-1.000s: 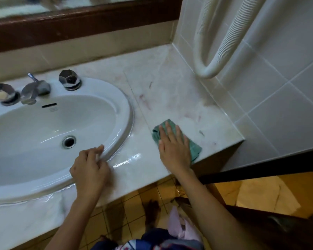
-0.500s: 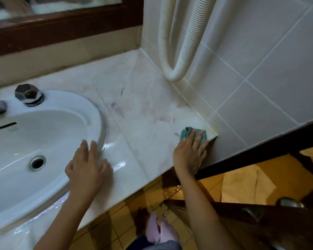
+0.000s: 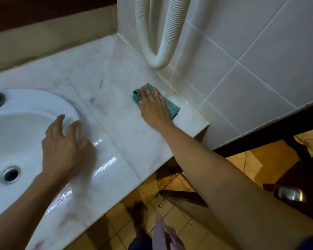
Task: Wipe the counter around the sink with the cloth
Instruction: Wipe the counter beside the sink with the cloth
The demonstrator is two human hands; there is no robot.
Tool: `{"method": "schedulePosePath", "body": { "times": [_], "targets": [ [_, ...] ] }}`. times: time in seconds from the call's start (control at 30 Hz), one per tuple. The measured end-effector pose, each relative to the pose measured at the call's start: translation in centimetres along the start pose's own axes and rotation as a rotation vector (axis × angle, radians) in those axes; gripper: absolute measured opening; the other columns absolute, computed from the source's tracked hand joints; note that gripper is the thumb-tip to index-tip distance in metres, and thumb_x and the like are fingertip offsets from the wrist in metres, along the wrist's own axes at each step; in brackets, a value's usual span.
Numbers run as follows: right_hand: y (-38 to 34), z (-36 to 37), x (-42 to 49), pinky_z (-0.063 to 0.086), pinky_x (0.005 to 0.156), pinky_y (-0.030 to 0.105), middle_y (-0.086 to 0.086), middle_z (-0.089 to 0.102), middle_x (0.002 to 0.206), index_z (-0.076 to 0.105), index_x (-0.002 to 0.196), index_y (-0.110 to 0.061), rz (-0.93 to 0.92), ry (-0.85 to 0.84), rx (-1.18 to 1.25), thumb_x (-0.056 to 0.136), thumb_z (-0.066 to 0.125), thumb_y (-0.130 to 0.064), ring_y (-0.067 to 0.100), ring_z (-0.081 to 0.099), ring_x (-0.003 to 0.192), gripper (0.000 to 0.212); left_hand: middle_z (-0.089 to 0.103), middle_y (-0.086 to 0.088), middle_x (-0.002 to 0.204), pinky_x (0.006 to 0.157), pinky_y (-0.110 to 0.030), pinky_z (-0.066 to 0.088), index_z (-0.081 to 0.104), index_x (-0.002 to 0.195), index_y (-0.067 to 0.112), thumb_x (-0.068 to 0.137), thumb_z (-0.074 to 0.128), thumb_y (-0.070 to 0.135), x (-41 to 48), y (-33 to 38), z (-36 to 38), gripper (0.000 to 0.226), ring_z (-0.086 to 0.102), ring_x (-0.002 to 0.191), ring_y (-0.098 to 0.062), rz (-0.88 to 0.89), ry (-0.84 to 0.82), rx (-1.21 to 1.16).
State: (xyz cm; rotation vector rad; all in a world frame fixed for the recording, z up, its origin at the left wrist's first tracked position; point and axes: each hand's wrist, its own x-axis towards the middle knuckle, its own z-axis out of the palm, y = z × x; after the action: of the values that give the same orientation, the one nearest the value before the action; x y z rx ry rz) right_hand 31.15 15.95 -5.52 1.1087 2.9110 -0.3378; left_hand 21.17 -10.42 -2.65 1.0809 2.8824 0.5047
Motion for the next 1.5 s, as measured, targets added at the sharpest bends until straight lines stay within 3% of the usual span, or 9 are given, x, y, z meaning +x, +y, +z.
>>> {"method": "schedulePosePath", "body": {
  "times": [0.3, 0.57, 0.77, 0.83, 0.93, 1.0, 1.1, 1.23, 1.5],
  "targets": [
    [6.8, -0.6, -9.3, 0.008, 0.120, 0.043, 0.000, 0.008, 0.162, 0.014, 0.153, -0.018, 0.441, 0.138, 0.033, 0.102, 0.024, -0.031, 0.030, 0.005, 0.148, 0.054, 0.035, -0.019, 0.147, 0.095, -0.056, 0.040, 0.046, 0.132, 0.015, 0.079, 0.041, 0.030, 0.6, -0.6, 1.4, 0.055, 0.031, 0.130, -0.044, 0.063, -0.003, -0.008],
    [2.8, 0.1, -12.6, 0.013, 0.119, 0.048, 0.008, 0.003, 0.162, 0.011, 0.153, -0.009, 0.686, 0.135, 0.124, 0.100, 0.031, -0.024, 0.035, -0.001, 0.147, 0.059, 0.034, -0.022, 0.142, 0.091, -0.055, 0.039, 0.044, 0.129, 0.010, 0.080, 0.040, 0.029, 0.8, -0.7, 1.5, 0.052, 0.033, 0.122, -0.044, 0.098, -0.020, 0.008],
    [1.2, -0.3, -10.4, 0.007, 0.118, 0.041, -0.001, 0.001, 0.162, 0.009, 0.154, -0.018, 0.300, 0.017, 0.046, 0.102, 0.027, -0.030, 0.025, -0.003, 0.148, 0.056, 0.035, -0.019, 0.143, 0.096, -0.050, 0.034, 0.041, 0.131, 0.014, 0.080, 0.035, 0.034, 0.7, -0.9, 2.3, 0.055, 0.032, 0.127, -0.042, 0.092, -0.072, 0.039],
    [4.4, -1.2, -10.4, 0.006, 0.119, 0.044, -0.009, 0.001, 0.162, 0.010, 0.153, -0.030, 0.335, 0.017, 0.003, 0.102, 0.019, -0.039, 0.022, -0.002, 0.148, 0.053, 0.034, -0.017, 0.144, 0.097, -0.048, 0.032, 0.040, 0.132, 0.016, 0.081, 0.033, 0.034, 0.8, -1.0, 2.1, 0.055, 0.032, 0.128, -0.041, 0.110, -0.091, 0.025],
    [7.0, -1.5, -10.6, 0.005, 0.118, 0.046, -0.013, -0.001, 0.161, 0.008, 0.152, -0.037, 0.554, 0.133, 0.040, 0.100, 0.016, -0.045, 0.025, -0.003, 0.148, 0.053, 0.033, -0.016, 0.147, 0.101, -0.046, 0.029, 0.042, 0.132, 0.018, 0.080, 0.036, 0.031, -0.1, 0.2, 1.1, 0.054, 0.031, 0.131, -0.039, 0.136, -0.115, -0.011],
    [0.4, 1.8, -2.0, 0.006, 0.118, 0.049, -0.010, -0.003, 0.162, 0.005, 0.152, -0.034, 0.421, 0.047, 0.131, 0.100, 0.015, -0.044, 0.028, -0.004, 0.148, 0.054, 0.033, -0.017, 0.148, 0.103, -0.045, 0.029, 0.042, 0.133, 0.017, 0.080, 0.037, 0.029, 1.8, -4.3, 0.5, 0.055, 0.030, 0.132, -0.039, -0.158, -0.029, 0.057],
    [-2.6, 2.1, -3.2, 0.005, 0.117, 0.050, -0.005, -0.009, 0.162, -0.001, 0.153, -0.030, 0.532, 0.062, 0.111, 0.100, 0.014, -0.042, 0.029, -0.008, 0.147, 0.056, 0.033, -0.017, 0.149, 0.102, -0.044, 0.031, 0.043, 0.134, 0.014, 0.081, 0.034, 0.030, 1.2, -3.1, 1.0, 0.056, 0.032, 0.132, -0.038, -0.070, -0.112, 0.100],
    [-4.2, 1.5, -2.7, 0.006, 0.117, 0.048, -0.005, -0.006, 0.162, 0.003, 0.153, -0.031, 0.366, 0.048, 0.042, 0.100, 0.018, -0.042, 0.030, -0.005, 0.148, 0.056, 0.035, -0.017, 0.149, 0.102, -0.044, 0.032, 0.047, 0.134, 0.013, 0.083, 0.036, 0.028, 1.2, -0.4, 1.5, 0.054, 0.033, 0.133, -0.038, 0.027, -0.122, 0.107],
    [-11.5, 1.4, 10.4, 0.005, 0.116, 0.049, -0.003, 0.000, 0.162, 0.010, 0.153, -0.028, 0.089, -0.019, 0.094, 0.100, 0.021, -0.041, 0.032, -0.002, 0.147, 0.055, 0.040, -0.018, 0.147, 0.104, -0.044, 0.033, 0.049, 0.132, 0.010, 0.085, 0.038, 0.026, 1.7, -1.0, 1.9, 0.050, 0.037, 0.133, -0.038, 0.047, -0.110, 0.139]
  ]
}}
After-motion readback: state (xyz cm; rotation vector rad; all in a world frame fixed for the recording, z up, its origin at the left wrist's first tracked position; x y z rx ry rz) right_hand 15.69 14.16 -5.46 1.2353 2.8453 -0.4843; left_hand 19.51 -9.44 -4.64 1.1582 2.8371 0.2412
